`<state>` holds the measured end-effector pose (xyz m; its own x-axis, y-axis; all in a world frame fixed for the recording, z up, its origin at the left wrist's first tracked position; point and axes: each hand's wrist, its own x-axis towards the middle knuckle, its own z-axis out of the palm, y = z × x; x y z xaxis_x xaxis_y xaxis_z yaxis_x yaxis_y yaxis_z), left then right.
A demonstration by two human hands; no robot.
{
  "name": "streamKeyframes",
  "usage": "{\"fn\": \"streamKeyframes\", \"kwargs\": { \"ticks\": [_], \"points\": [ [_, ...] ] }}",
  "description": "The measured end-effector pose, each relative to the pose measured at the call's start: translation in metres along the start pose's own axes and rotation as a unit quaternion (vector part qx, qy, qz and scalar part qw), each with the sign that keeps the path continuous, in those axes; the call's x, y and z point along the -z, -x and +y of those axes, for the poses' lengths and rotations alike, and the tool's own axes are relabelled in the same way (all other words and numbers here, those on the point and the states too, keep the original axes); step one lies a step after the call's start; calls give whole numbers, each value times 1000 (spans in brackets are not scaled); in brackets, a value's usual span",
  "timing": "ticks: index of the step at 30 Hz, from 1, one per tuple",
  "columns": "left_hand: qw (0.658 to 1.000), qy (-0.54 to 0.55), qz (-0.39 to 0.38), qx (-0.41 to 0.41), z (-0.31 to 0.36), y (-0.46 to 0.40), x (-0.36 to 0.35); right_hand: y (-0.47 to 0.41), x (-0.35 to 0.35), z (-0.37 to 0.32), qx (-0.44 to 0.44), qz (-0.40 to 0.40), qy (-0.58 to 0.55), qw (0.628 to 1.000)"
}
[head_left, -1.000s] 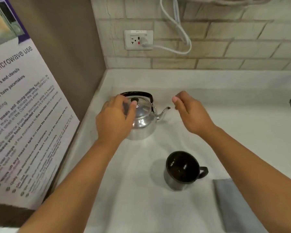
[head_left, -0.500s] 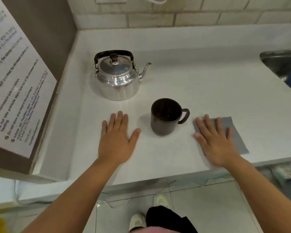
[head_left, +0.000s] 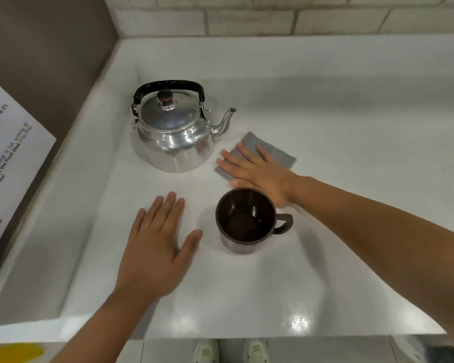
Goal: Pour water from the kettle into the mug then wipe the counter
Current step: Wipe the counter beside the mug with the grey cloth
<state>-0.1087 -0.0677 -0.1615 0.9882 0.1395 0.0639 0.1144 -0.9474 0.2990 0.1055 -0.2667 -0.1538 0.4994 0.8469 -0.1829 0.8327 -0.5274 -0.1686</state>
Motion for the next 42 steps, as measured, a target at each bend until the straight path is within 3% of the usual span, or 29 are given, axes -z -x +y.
{"fn": "streamKeyframes", "kwargs": {
  "ticks": [2, 7, 13, 18, 21, 25, 31, 36, 38, 42],
  "points": [
    [1000, -3, -2, 2, 0, -1, 1, 8, 4, 11, -12, 19, -37, 999],
    [1000, -10, -3, 3, 1, 0, 3, 63, -2, 11, -140, 44, -58, 987],
    [1000, -17, -2, 1, 3, 2, 2, 175, -35, -64, -209, 27, -52, 976],
    [1000, -11, 5, -1, 2, 4, 2, 212, -48, -149, -171, 25, -40, 984],
    [1000, 6, -18, -7, -1, 3, 6, 200, -47, -185, -103, 16, -23, 994],
    [987, 145, -68, 7, -12, -1, 29, 143, -49, -224, 21, -2, -85, 996],
    [961, 259, 82, 54, -17, 23, 73, 36, -30, -244, 29, 3, -95, 995],
    [945, 294, 136, 49, -10, 44, 66, 77, -27, -222, 36, 20, -123, 992],
    [967, 239, 86, 7, -1, 49, 52, 120, -36, -202, 2, 28, -100, 995],
    [994, 49, -71, -68, 13, 52, 11, 185, -44, -160, -145, 29, -61, 987]
  ]
}}
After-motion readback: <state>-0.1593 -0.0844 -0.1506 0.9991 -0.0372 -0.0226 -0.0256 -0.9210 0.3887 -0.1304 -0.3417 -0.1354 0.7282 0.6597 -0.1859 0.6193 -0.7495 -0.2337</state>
